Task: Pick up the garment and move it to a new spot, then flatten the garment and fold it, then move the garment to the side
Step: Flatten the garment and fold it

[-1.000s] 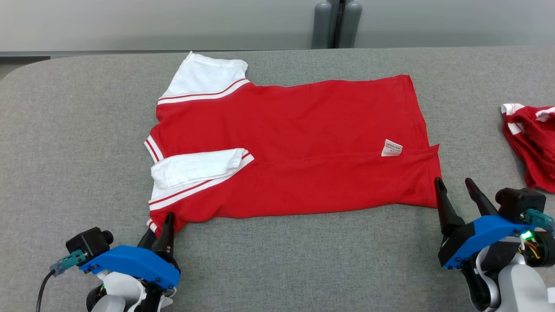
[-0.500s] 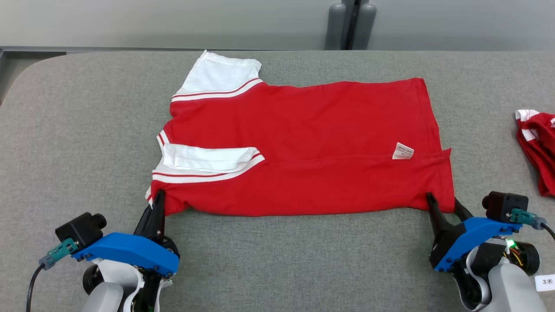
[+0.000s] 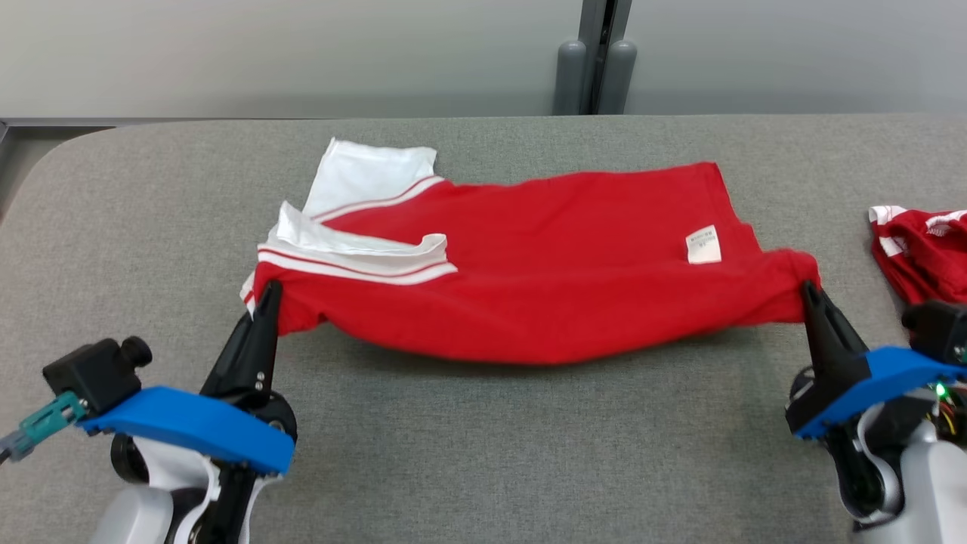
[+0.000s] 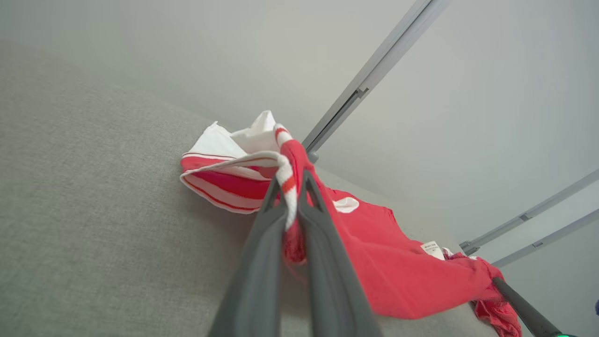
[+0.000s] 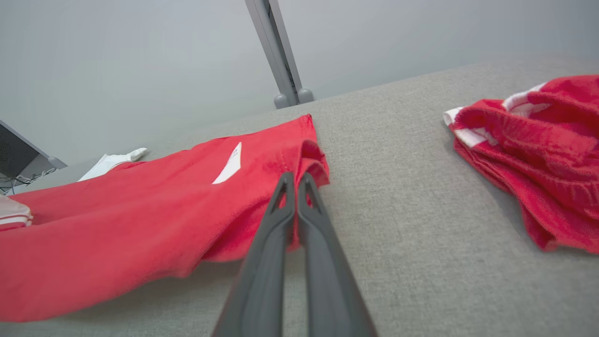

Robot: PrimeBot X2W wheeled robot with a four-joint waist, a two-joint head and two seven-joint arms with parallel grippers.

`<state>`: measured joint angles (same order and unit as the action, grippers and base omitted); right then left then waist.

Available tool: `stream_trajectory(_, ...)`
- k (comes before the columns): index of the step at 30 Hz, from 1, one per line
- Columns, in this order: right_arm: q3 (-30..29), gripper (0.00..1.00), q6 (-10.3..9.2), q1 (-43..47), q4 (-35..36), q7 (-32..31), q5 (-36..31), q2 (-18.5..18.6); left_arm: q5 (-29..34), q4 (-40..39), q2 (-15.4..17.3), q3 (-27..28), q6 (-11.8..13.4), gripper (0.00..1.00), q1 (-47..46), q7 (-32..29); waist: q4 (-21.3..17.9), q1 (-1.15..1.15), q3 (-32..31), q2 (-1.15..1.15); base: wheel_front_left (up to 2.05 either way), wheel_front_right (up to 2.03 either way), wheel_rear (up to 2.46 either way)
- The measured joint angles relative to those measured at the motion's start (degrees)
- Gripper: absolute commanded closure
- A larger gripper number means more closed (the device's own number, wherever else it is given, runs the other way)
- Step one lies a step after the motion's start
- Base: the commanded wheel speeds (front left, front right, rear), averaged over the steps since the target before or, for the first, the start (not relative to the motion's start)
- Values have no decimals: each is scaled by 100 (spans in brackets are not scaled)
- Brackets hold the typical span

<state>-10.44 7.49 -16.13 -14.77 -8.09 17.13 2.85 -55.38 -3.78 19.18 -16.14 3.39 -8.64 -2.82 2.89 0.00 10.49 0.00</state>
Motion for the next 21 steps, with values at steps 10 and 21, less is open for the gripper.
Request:
stream_trajectory(10, -120, 100, 0, 1562, 1450, -950, 56, 0, -129, -1174, 533, 64, 626, 100, 1489, -546, -81, 0, -40, 0, 0, 0, 0)
stream_trajectory(21, -38, 100, 0, 2109, 1144, -871, 216, -1, -319, -196, 394, -34, 470, 100, 2110, -400, -108, 0, -62, 0, 0, 0, 0)
